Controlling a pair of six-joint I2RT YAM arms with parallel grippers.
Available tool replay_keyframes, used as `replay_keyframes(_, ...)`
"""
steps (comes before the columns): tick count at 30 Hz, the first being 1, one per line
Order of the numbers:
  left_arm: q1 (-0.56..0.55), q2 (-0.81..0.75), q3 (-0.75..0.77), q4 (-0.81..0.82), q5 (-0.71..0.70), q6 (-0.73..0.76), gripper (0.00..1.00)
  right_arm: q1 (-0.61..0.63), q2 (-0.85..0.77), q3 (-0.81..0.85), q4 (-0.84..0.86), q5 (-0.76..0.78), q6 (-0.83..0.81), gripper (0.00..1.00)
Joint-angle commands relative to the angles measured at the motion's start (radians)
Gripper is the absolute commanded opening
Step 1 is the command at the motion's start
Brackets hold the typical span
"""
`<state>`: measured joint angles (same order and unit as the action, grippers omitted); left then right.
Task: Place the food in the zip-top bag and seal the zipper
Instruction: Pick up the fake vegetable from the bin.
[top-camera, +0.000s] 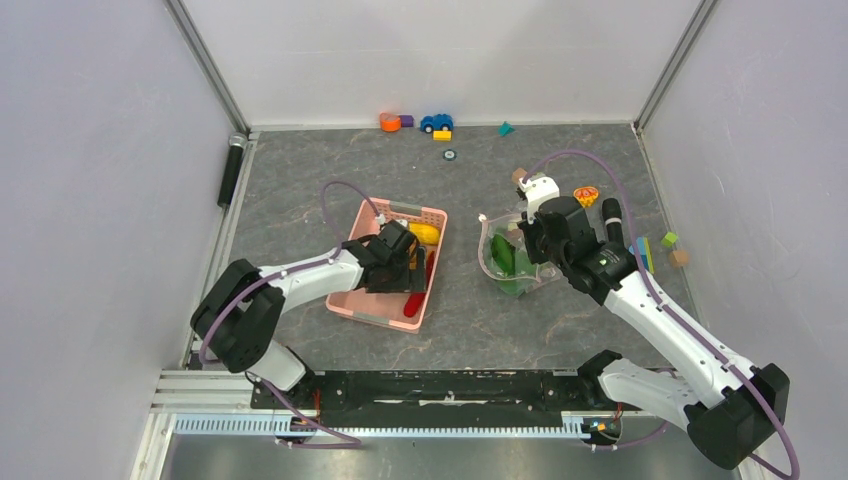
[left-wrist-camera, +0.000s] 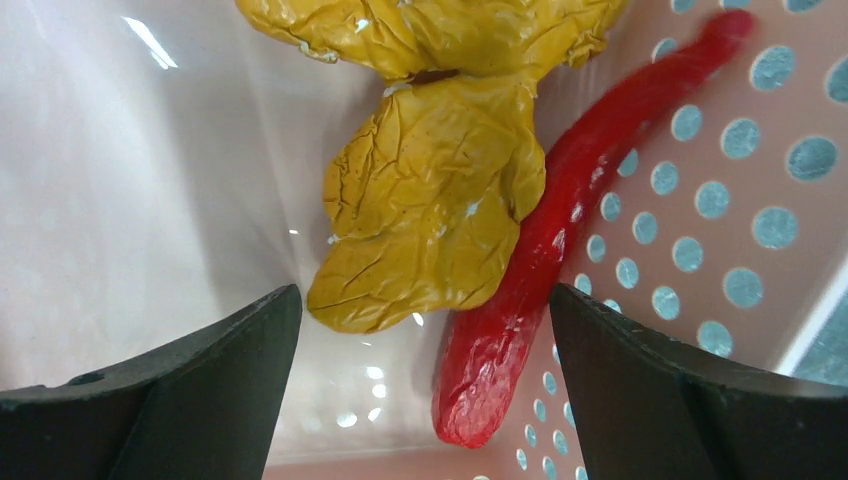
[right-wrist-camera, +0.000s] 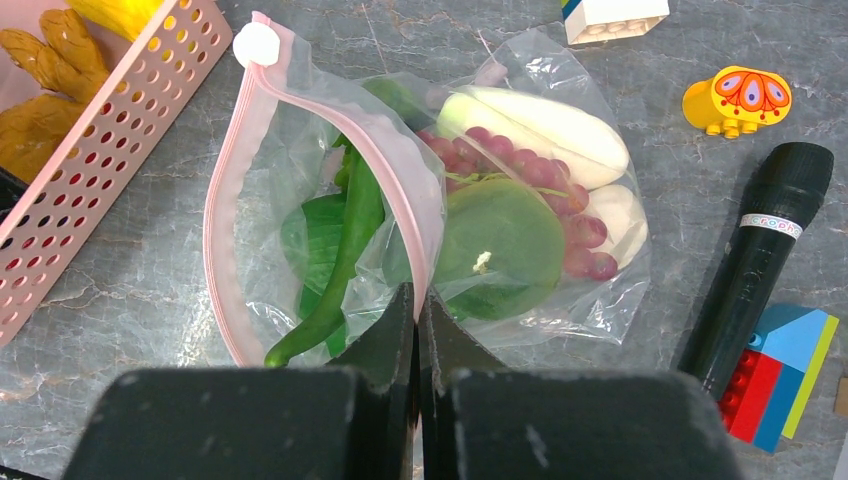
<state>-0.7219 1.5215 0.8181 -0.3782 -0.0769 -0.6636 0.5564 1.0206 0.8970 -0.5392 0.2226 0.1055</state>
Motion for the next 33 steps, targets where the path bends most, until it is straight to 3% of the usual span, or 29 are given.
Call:
replay_keyframes(1,-0.025,0.069,0.055,-0.076,-0.078,0.032,1.0,0.003,-0.005,0.003,0.024,0.009,-0.014,0.0)
replay_keyframes(7,-0.032,0.12,0.081,-0.116,-0.12,0.002,0.97,0.004,-0.008,0.002,0.025,0.007,-0.014,0.0)
replay_keyframes(14,-0.033,0.097,0.085,-0.136,-0.168,-0.022,0.85,0.004,-0.014,0.001,0.027,0.003,-0.014,0.0)
replay_keyframes(21,-0.031,0.07,0.096,-0.134,-0.182,-0.022,0.59,0.004,-0.034,-0.001,0.026,0.01,-0.014,0.0)
replay_keyframes(33,-0.031,0.061,0.105,-0.131,-0.196,-0.021,0.31,0.004,-0.037,-0.002,0.026,0.008,-0.014,0.0)
